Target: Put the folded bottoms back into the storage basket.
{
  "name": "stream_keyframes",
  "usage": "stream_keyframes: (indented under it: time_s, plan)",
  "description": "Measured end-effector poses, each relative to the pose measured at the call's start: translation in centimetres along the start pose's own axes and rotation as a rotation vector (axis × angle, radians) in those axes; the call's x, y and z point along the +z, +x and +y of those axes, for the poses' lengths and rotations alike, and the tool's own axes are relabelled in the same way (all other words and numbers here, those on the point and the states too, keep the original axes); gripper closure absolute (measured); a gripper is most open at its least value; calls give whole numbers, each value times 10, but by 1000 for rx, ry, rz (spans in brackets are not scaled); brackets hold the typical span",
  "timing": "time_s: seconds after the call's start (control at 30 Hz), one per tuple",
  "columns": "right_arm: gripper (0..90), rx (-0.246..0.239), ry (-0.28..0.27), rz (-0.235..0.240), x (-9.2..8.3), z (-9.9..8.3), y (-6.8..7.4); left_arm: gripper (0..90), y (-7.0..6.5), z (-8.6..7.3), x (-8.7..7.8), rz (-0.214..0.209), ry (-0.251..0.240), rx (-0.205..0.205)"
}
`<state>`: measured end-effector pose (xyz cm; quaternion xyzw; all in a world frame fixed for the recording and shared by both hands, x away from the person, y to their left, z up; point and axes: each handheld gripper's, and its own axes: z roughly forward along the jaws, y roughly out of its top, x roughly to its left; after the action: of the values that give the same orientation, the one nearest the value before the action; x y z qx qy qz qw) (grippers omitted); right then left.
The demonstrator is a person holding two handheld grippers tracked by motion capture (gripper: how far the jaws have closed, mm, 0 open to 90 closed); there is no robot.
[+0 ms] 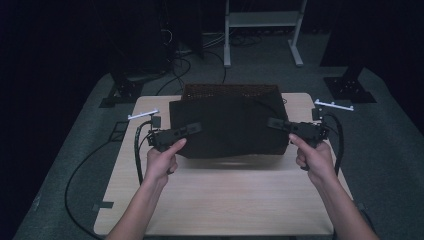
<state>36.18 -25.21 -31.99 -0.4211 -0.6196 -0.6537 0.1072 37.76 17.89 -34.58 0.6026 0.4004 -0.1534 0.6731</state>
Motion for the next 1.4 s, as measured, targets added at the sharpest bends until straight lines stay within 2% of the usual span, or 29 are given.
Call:
stream_keyframes:
  time_s: [0.07, 0.37, 0.67, 1.07, 1.4]
  plan:
    - [785, 1, -6, -1, 1, 5, -1, 770, 2, 6, 2, -8, -1, -5]
    - [785, 15, -14, -17, 11, 22, -11, 770, 12, 28, 12, 23, -11, -23]
    - [785, 29, -19, -43, 16, 37, -22, 770, 16, 48, 24, 54, -5, -13]
    - [785, 31, -18, -73, 24, 53, -30, 770, 30, 62, 33, 81, -12, -41]
    - [785, 42, -10, -114, 34, 63, -51, 769, 43, 72, 42, 99, -8, -56]
